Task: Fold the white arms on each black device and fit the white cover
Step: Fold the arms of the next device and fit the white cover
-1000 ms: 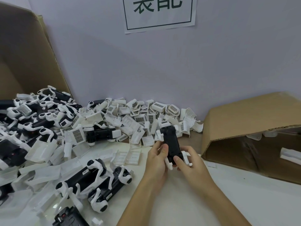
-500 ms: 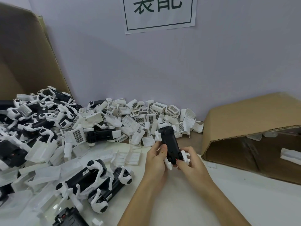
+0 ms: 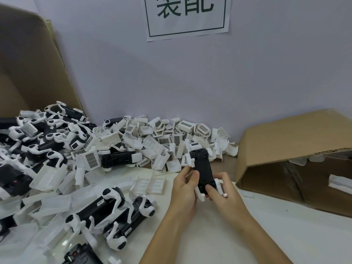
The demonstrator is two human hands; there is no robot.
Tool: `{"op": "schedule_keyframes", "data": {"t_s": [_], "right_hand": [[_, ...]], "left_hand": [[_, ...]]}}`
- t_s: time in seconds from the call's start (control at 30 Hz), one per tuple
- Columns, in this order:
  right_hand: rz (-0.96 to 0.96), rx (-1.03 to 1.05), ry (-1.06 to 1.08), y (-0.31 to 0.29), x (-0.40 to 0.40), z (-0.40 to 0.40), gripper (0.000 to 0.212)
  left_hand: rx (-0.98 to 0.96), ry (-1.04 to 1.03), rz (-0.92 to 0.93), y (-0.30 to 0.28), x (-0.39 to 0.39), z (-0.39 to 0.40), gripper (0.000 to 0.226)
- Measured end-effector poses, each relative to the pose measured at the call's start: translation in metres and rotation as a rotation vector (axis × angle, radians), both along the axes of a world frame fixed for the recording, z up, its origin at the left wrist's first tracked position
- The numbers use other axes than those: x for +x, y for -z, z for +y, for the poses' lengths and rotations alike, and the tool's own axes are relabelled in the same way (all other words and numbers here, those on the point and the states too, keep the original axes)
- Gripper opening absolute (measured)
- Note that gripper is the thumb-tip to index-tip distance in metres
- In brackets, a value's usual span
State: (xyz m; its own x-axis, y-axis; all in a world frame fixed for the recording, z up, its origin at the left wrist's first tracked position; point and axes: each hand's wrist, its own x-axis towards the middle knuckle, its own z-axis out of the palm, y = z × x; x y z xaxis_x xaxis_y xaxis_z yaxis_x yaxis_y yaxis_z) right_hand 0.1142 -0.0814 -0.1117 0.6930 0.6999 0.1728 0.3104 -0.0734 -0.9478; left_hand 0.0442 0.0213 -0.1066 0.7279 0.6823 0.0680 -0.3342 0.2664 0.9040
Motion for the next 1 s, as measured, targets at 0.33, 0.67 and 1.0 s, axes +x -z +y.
{"op": "schedule_keyframes", "data": {"t_s": [0.33, 0.67, 1.0], "right_hand": [[0.039, -0.045, -0.041, -0.0024, -0.0001, -0.0026, 0.028], [-0.018, -0.042, -0.023, -0.002, -0.0005, -0.0019, 0.024], [0.039, 0.057, 0.029, -0.0023, 0.0026, -0.0039, 0.027]], "left_hand": [[-0.029, -0.059, 0.024, 0.0036, 0.0024, 0.0016, 0.022], [0.097, -0.039, 0.018, 0.0049, 0.0037, -0.0005, 0.026], [0.16, -0.126, 0.092, 0.0046, -0.0007, 0.0013, 0.015]]}}
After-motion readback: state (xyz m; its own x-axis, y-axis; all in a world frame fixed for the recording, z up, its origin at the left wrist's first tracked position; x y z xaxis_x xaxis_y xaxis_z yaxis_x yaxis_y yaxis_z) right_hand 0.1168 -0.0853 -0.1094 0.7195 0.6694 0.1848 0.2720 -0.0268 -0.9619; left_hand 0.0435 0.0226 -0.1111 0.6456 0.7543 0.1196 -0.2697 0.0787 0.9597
